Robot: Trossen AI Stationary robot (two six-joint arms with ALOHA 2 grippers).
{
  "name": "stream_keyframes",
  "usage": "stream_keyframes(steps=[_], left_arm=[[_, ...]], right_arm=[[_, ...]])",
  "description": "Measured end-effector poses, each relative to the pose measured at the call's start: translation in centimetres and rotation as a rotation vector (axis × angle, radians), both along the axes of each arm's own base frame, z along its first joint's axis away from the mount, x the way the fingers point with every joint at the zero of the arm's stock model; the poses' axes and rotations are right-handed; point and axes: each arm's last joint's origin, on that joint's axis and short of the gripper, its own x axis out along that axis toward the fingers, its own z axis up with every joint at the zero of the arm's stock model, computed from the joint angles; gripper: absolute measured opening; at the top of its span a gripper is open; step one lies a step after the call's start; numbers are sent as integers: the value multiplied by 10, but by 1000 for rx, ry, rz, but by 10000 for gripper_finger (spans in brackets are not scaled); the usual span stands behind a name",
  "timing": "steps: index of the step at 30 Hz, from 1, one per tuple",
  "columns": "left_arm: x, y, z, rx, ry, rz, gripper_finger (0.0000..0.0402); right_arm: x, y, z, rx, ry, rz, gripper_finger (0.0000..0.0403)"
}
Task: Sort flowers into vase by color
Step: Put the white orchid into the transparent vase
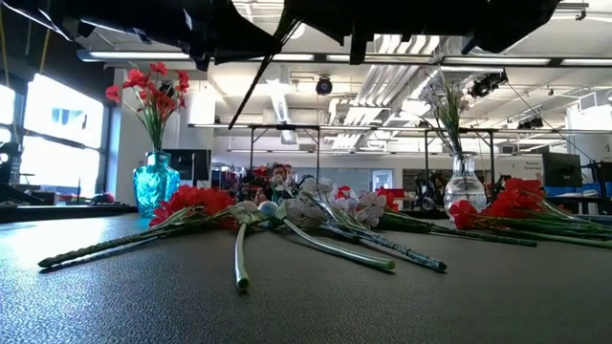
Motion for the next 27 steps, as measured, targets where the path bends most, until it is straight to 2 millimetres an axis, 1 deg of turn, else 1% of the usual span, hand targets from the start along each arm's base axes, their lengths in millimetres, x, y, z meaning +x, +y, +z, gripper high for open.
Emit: stream_keyframes(steps=[2,4,6,8,11,14,19,22,24,27], left_arm=[[0,1,-2,-12,17,4,45],[-1,1,-6,-13,50,8,72],[-2,2,-9,-10,85,19,99],[-4,3,-12,-13,126,43,126],[-11,6,-15,-6,197,92,156],[-17,8,-17,-13,249,133,174],[-21,9,-20,-30,283,148,181],[-21,9,-21,-35,282,149,181],[-21,9,-21,-33,288,148,181],[-21,9,-21,-35,283,149,181]], right_arm=[[0,0,-1,-17,7,-2,8],[-1,0,0,-9,10,-15,8],[-5,-2,3,-1,51,-59,9],[-12,-4,9,-11,113,-121,5],[-30,-8,24,-20,194,-221,4],[-59,-11,43,-48,274,-348,4],[-121,-24,71,-68,362,-621,2],[-156,-35,78,-46,383,-785,2],[-175,-42,81,-25,368,-911,2],[-195,-53,87,5,312,-1080,1]])
